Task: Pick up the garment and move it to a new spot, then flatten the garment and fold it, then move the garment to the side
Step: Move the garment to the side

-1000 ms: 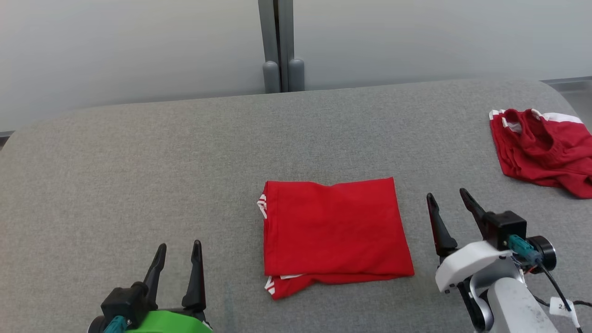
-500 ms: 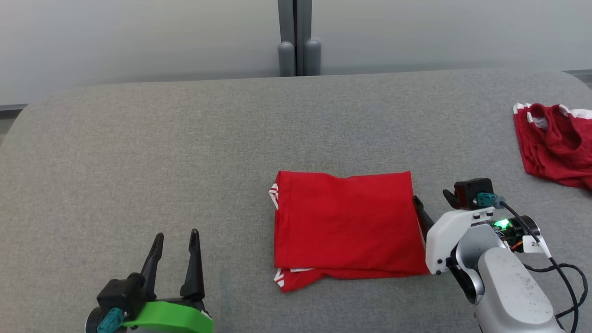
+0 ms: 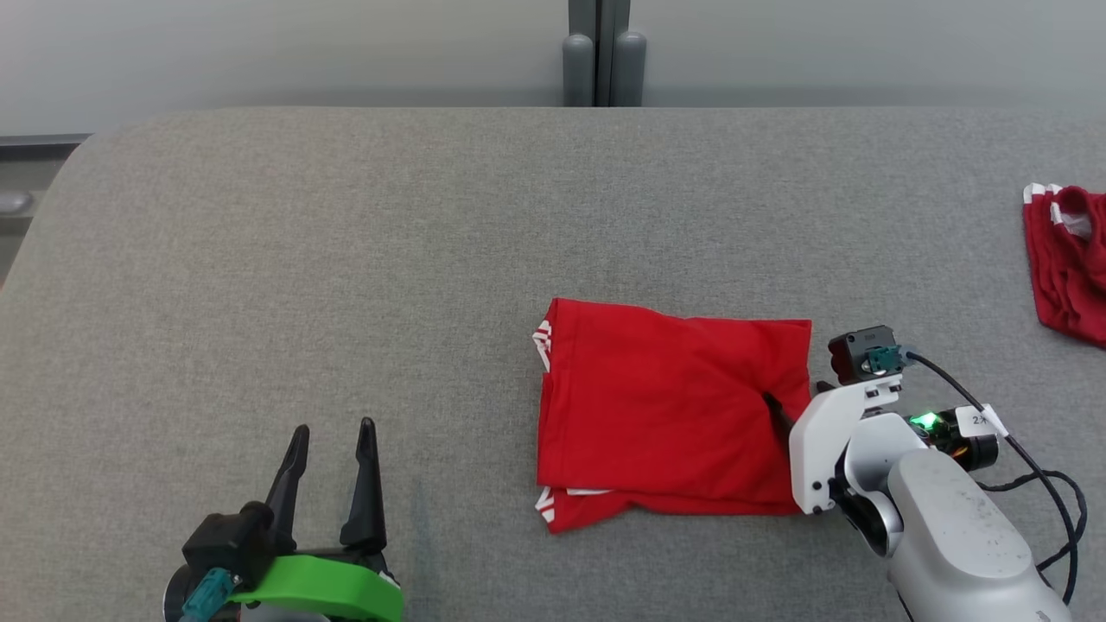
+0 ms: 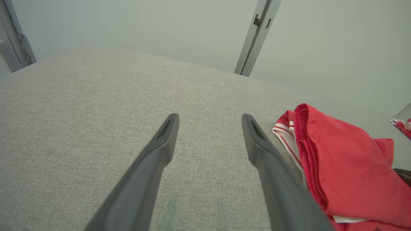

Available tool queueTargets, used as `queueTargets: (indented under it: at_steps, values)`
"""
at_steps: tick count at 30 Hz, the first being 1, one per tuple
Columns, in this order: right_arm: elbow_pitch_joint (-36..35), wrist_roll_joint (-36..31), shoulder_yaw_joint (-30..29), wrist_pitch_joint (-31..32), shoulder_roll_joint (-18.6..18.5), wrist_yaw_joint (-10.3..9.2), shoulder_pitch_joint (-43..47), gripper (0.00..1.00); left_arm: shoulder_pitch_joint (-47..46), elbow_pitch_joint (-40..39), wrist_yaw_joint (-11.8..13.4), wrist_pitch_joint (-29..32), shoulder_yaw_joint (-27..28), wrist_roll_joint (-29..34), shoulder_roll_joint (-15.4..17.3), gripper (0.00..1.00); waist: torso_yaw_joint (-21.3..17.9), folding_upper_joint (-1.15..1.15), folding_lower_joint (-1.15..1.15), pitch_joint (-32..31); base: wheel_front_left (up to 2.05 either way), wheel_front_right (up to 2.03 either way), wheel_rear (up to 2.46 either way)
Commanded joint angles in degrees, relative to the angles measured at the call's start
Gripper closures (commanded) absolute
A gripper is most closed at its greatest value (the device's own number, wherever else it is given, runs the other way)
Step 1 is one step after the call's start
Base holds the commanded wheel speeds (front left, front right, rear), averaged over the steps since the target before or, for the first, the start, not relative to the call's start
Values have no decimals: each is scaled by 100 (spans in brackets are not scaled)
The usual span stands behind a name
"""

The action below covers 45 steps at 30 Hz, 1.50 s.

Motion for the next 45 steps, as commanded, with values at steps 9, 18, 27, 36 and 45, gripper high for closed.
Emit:
queueTargets:
  at_steps: [9, 18, 27, 36, 45]
  values:
    - [392, 265, 532, -72, 29, 9, -211, 87, -87, 16, 32, -16, -77, -4, 5, 0, -56, 0, 0, 76, 0, 0, 0]
    - [324, 181, 413, -615, -275, -7, -639, 100, -115, -54, 14, -16, -112, 68, 5, 0, -504, 0, 0, 134, 0, 0, 0]
    - [16, 35, 83, -628, -846, -7, -895, 100, -277, -212, -42, -15, -151, 240, 6, 0, -1360, 0, 0, 435, 0, 0, 0]
    - [-355, -28, -407, -661, -962, -7, -963, 100, -656, -222, -130, -9, -226, 546, 18, 0, -2204, 0, 0, 928, 0, 0, 0]
    - [-448, -162, -742, -778, -751, -7, -957, 100, -923, -104, -180, -9, -397, 704, 105, 0, -2515, 0, 0, 1191, 0, 0, 0]
